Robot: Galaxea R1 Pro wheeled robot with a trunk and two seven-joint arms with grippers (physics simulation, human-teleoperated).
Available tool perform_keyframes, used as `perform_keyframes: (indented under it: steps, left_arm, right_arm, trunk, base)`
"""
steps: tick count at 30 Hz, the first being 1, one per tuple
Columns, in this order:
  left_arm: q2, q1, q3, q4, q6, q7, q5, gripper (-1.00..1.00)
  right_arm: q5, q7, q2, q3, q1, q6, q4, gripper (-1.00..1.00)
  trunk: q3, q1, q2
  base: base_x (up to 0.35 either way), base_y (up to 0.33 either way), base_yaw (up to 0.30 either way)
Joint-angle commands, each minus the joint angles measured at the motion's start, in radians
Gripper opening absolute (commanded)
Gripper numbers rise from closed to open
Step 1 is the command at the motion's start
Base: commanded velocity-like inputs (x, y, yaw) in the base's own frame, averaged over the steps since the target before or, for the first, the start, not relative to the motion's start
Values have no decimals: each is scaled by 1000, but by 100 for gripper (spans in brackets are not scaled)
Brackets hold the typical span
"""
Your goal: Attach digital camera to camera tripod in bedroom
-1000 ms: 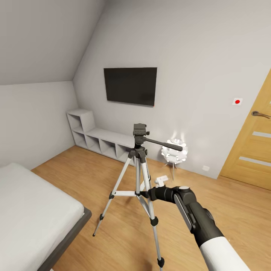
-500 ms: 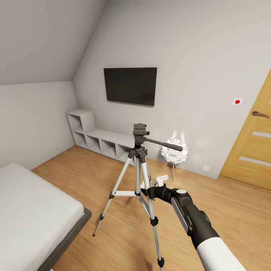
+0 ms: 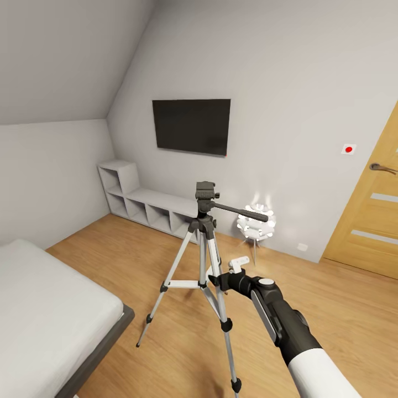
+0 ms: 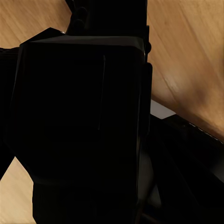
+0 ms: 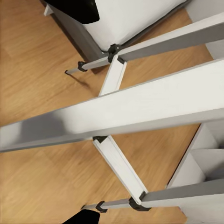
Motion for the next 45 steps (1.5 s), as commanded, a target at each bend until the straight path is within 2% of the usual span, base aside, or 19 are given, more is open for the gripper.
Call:
perform_keyframes:
  steps: [1,25,32,36,38,45]
  left_arm:
    - [0,0,-9,0,-2,4,5,-100]
    - [0,0,-10,0,-3,3,4,-100]
    - [0,-1,-10,0,-3,3,4,-100]
    - [0,-1,-10,0,-3,3,4,-100]
    - [0,-1,-10,0,-3,3,4,-100]
    - [0,-1,-10,0,-3,3,4,-100]
  right_arm:
    - [-3,1,0,0,-1,6,1,100]
    - [-3,-2,1,0,-1,4,24,100]
    - [0,1,6,1,0,3,48,100]
    - [1,1,19,0,0,-2,57,100]
    - [1,-1,33,0,0,-75,90,100]
    - [-1,-3,36,0,-1,-194,130,100]
  trunk:
    - [-2,0,-1]
    - [-2,0,-1]
    - [-2,0,-1]
    - [-2,0,-1]
    - [-2,0,-1]
    - [-2,0,-1]
  base:
    - [0,0,0]
    - [51,0,0]
    - [0,0,0]
    - [0,0,0]
    - [0,0,0]
    - [0,0,0]
